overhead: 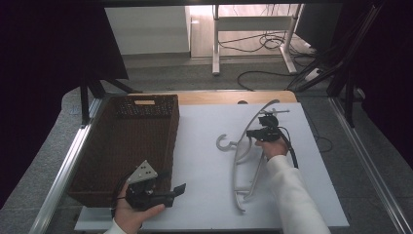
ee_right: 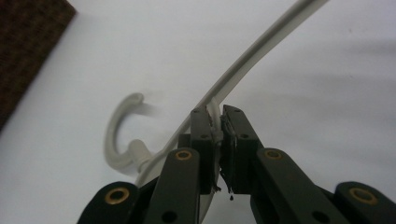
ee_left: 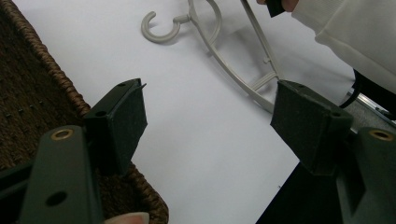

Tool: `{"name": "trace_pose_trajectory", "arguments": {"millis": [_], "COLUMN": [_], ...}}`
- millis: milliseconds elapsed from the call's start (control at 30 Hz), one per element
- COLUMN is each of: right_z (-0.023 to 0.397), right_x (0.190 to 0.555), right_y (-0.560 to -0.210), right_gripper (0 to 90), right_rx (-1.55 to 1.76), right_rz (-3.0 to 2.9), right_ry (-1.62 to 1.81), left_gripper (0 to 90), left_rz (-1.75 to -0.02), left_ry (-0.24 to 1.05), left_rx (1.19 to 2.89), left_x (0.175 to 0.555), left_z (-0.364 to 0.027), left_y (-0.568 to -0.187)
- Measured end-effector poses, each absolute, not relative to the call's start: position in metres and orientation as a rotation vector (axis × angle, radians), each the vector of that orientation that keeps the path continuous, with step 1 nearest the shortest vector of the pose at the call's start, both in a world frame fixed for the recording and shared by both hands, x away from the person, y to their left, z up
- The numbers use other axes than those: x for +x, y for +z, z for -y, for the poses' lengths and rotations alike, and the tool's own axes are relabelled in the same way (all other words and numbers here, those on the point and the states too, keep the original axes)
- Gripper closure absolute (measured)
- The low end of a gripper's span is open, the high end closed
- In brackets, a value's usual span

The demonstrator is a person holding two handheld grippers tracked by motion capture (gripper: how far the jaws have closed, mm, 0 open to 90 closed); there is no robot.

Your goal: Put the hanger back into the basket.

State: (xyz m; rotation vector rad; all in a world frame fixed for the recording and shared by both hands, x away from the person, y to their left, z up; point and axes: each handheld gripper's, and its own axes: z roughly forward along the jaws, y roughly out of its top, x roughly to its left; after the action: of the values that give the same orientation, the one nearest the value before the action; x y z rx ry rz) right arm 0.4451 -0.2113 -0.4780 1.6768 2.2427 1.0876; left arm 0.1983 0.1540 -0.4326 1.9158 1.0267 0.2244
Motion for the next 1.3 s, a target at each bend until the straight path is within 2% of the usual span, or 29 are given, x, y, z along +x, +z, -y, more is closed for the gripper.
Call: {"name": "trace_pose_trajectory", "arguments": {"millis": [667, 1300], "right_z": [0.240, 0.245], "right_x": [0.432, 0.414], "right_y": [-0.451, -0.421], "right_gripper": [85.9, 86.1], "right_rx": [1.740, 1.686], "right_rz": [-2.135, -2.057], "right_ry": [1.651, 1.957], "left_gripper": [26.0, 26.1], "left_rz": [-1.034, -1.037], "left_ry": [0.220, 0.213], "left_rx": [1.920, 1.923], "left_x": [0.200, 0.204], "left_z": [-0.153, -0.152], "left_y": [-0.434, -0.435]}}
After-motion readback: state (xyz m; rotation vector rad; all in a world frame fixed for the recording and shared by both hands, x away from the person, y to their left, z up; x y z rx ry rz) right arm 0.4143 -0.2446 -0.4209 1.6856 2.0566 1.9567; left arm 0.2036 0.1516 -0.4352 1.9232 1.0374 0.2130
